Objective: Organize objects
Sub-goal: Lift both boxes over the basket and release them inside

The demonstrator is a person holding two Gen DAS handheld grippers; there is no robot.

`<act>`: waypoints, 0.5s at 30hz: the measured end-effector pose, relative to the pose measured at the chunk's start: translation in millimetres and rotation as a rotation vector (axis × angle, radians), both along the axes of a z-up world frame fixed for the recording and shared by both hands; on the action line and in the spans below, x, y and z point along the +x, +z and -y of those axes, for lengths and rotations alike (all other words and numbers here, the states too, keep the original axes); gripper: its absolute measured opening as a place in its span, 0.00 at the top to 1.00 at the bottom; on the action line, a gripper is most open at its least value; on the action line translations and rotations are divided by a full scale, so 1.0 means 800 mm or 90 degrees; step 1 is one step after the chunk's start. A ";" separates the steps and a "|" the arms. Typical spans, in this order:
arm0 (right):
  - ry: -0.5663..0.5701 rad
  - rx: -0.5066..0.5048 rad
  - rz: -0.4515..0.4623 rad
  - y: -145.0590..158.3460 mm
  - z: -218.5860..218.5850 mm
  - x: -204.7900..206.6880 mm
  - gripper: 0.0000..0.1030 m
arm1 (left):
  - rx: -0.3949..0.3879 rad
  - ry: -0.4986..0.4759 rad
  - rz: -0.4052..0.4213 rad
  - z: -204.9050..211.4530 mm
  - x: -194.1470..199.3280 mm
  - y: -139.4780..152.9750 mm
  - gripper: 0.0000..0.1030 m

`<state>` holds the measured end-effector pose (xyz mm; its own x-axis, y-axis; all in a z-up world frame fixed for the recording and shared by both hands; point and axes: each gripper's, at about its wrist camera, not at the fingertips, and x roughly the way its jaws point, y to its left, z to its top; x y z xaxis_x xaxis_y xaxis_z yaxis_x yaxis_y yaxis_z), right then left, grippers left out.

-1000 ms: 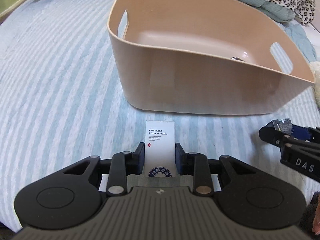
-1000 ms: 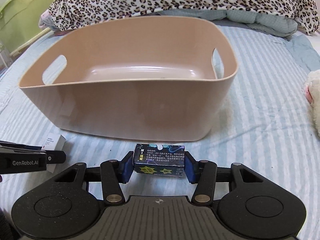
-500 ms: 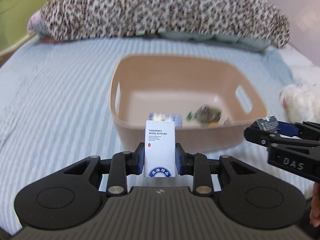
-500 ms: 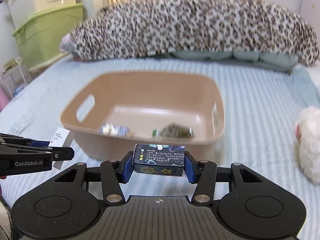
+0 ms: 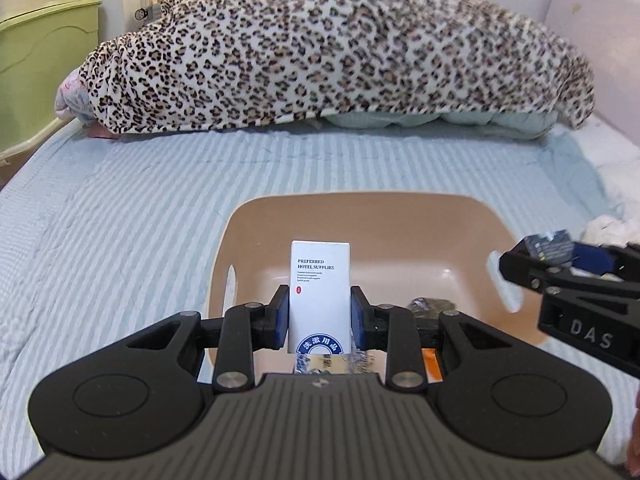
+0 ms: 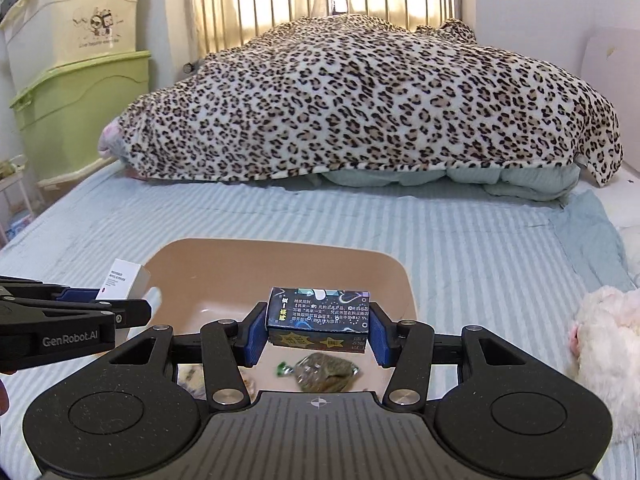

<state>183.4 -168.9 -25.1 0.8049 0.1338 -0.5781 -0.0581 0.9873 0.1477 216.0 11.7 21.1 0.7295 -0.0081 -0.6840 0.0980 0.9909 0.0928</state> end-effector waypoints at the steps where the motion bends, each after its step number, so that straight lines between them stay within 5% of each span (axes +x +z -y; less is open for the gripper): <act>1: -0.002 -0.005 -0.007 -0.005 0.000 0.007 0.54 | 0.004 0.002 -0.007 0.002 0.007 -0.006 0.69; 8: 0.001 -0.032 -0.075 -0.047 -0.008 0.041 0.52 | 0.007 0.021 -0.066 -0.003 0.044 -0.054 0.68; 12: -0.014 -0.042 -0.086 -0.059 -0.007 0.042 0.36 | 0.006 0.030 -0.093 -0.010 0.051 -0.063 0.67; 15: -0.013 -0.052 -0.079 -0.056 -0.005 0.035 0.24 | 0.006 0.035 -0.095 -0.015 0.045 -0.059 0.37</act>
